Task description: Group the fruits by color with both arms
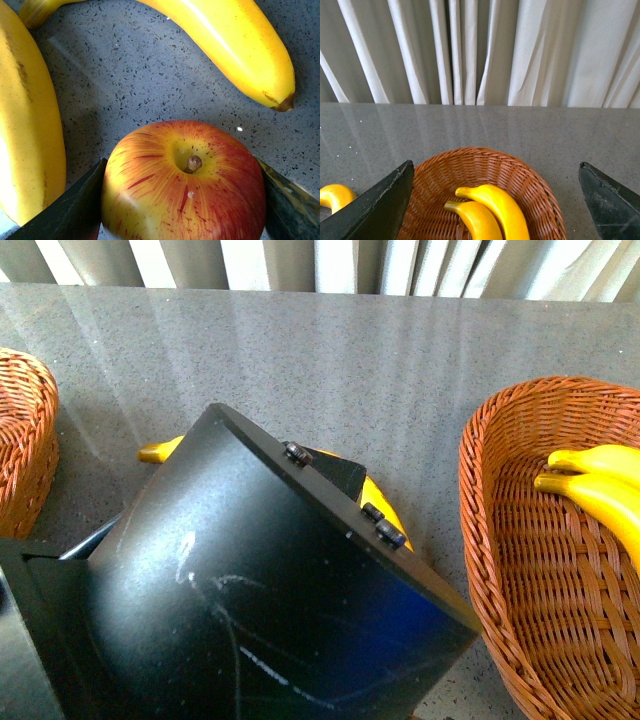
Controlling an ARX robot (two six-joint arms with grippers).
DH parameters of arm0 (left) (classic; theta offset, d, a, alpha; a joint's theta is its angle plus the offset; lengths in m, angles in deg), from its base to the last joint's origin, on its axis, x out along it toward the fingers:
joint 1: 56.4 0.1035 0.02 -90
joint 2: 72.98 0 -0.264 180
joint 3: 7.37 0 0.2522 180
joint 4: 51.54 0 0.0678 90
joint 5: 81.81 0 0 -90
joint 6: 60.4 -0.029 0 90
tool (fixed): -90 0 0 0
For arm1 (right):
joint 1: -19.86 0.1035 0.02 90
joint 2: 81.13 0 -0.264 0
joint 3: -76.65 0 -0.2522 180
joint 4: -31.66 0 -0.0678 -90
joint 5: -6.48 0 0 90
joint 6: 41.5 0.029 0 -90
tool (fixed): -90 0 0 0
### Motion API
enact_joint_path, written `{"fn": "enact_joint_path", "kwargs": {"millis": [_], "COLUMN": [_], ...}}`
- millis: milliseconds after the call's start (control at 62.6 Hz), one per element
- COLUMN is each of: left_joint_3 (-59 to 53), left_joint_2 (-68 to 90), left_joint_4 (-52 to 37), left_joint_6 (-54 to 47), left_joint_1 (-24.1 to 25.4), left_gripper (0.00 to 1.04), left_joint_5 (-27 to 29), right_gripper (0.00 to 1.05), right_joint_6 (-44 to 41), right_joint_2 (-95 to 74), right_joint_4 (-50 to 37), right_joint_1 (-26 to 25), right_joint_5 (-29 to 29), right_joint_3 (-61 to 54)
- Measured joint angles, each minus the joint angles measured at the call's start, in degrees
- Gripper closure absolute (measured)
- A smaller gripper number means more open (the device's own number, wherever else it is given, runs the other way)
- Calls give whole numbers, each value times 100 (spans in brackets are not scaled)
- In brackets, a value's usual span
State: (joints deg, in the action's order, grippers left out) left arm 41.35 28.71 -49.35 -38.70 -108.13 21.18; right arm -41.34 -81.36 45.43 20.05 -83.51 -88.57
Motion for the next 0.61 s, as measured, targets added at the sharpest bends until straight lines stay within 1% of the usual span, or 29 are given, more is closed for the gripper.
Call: {"fn": "enact_joint_path", "kwargs": {"millis": [128,288,384,479,607], "left_joint_3": [0,-74,-149,-214,-264], "left_joint_2": [-46,-470,-809,-1108,-1364], "left_joint_4": [35,-192,-420,-688,-820], "left_joint_6": [20,334,570,874,1207], "left_joint_1": [-9,122,376,734,1331], "left_gripper": [32,33,33,33,33], "left_joint_5": [4,-227,-267,-245,66], "right_gripper": [9,9,9,9,9], "right_joint_6": [0,0,0,0,0], "right_joint_2": [0,0,0,0,0], "right_joint_4": [0,0,0,0,0], "right_joint_1": [0,0,0,0,0], "right_joint_5": [-2,0,-2,-2,-2], "right_joint_3": [0,0,0,0,0]}}
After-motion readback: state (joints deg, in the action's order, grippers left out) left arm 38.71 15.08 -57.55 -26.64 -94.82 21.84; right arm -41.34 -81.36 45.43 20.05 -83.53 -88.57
